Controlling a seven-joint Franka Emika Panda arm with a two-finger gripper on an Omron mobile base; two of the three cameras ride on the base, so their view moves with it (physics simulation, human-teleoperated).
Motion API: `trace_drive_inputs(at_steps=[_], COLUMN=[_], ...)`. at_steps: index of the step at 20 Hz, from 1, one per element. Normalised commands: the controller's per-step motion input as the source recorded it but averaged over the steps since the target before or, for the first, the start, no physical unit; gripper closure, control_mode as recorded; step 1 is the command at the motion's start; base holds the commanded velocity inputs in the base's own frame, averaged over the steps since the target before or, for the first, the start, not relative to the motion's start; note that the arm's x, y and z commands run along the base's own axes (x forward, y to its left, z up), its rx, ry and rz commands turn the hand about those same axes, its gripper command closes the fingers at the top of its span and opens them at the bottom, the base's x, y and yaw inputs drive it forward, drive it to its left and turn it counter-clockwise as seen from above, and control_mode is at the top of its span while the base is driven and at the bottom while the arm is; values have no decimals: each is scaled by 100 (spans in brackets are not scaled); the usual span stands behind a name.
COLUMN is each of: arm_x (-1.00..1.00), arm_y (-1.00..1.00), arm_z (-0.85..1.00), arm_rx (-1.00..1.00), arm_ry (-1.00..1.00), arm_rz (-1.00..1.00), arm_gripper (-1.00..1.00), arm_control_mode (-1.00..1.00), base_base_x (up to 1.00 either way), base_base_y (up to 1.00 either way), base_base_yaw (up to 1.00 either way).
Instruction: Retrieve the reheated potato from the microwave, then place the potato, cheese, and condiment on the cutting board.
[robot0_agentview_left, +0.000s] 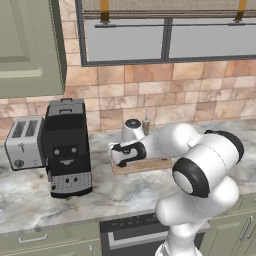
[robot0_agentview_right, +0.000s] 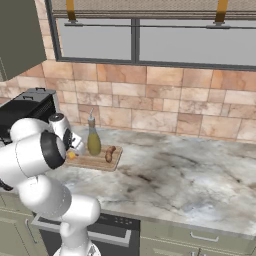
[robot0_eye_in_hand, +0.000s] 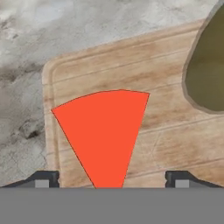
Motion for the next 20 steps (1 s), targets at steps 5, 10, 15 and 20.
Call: trace_drive_inputs(at_steps=[5, 10, 15, 20], arm_x=[-18, -33, -42, -47], arm_y=[0, -6, -15, -16], arm_z=[40, 48, 46, 31], arm_rx=[3, 5, 3, 0], arm_ry=[-5, 0, 0, 0], arm_rz=[-1, -2, 0, 1], arm_gripper=[-100, -100, -100, -100], arm_control_mode=[-100, -100, -100, -100], base_base_x=[0, 0, 0, 0], base_base_y=[0, 0, 0, 0], base_base_yaw=[0, 0, 0, 0])
